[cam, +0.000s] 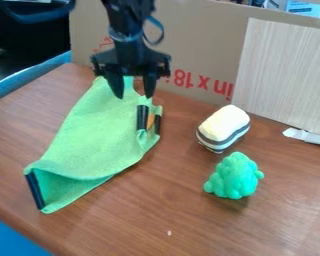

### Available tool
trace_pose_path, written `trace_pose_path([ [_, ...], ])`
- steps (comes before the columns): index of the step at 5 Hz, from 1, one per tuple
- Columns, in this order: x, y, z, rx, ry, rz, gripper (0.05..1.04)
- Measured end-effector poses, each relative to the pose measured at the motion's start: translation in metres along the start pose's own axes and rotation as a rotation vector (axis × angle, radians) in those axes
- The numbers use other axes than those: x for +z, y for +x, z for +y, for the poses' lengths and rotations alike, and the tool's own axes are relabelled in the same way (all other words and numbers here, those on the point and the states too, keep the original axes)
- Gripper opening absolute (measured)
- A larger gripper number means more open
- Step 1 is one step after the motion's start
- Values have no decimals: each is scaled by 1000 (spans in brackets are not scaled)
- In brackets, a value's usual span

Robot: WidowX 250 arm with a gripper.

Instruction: Fold cloth from left to right

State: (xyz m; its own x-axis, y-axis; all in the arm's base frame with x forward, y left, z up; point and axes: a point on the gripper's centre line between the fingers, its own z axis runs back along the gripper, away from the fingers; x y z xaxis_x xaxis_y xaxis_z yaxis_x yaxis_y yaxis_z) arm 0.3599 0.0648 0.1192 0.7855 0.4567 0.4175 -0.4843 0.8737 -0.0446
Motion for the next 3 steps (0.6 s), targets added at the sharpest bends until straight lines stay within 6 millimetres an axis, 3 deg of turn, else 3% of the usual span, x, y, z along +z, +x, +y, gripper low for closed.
trace_pose_path([
  [1,16,0,-2,-19,-102,21,998],
  [2,35,8,10,-103,-192,28,1001],
  [3,69,25,41,-322,-43,119,1001],
])
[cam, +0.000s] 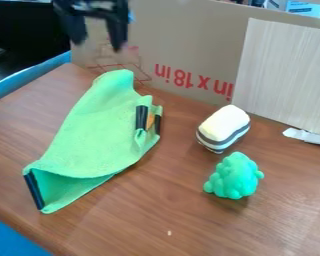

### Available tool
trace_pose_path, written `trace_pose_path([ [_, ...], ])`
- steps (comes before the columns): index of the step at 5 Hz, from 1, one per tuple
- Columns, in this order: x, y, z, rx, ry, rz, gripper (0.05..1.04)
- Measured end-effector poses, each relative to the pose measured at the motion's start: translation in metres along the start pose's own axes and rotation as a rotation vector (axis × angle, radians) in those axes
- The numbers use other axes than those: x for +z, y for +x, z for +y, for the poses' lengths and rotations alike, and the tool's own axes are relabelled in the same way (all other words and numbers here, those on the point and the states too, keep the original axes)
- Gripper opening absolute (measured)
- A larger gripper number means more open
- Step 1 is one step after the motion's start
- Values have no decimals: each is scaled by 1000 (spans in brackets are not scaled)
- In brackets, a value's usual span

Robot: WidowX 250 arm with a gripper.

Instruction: Fold cloth from left to right

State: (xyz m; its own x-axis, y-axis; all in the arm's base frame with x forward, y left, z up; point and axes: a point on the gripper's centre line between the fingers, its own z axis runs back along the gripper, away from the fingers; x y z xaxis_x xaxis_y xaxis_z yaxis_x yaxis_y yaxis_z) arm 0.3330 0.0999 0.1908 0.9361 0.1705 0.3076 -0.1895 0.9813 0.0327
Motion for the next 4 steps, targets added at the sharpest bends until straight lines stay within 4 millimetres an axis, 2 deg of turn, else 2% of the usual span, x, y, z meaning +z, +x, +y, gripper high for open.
trace_pose_path([
  [4,2,-1,5,0,8,10,1000],
])
